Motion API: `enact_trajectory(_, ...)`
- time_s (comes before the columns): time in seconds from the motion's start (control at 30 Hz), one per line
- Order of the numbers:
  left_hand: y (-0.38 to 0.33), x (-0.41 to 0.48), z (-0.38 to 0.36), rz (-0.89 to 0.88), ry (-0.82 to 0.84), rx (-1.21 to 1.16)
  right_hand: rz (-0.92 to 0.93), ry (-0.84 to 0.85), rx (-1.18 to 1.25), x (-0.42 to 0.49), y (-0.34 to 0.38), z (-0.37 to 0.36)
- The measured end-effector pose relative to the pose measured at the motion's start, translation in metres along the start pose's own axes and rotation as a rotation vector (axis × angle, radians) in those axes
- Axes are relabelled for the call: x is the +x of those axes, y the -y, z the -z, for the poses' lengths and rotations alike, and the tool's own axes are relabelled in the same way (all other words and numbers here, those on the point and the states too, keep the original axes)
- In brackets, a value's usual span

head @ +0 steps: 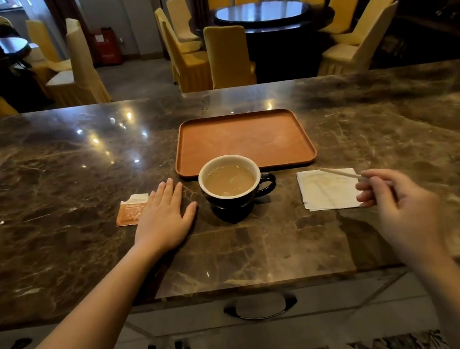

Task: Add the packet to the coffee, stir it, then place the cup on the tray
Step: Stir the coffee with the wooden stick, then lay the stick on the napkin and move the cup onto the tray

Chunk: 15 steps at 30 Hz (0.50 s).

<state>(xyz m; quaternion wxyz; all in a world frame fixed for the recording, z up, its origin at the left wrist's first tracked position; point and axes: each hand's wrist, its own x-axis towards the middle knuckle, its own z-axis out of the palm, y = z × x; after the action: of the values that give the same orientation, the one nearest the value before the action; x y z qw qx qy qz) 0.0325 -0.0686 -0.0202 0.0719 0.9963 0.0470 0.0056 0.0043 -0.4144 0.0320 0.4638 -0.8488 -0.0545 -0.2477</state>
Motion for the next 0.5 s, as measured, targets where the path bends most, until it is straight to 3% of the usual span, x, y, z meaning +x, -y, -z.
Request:
enact_trajectory(0.07,0.000,0.001,0.000,0.003,0.003,0.004,0.189,0.060,-0.148,-0.012,-0.004,-0.007)
enact_trajectory(0.17,0.000,0.001,0.000,0.008,0.006,0.004,0.277,0.141,-0.306,-0.027,-0.010,-0.018)
enact_trajectory(0.5,0.001,0.001,-0.001,0.007,0.001,0.015,-0.062,0.178,-0.399,-0.039,-0.001,-0.035)
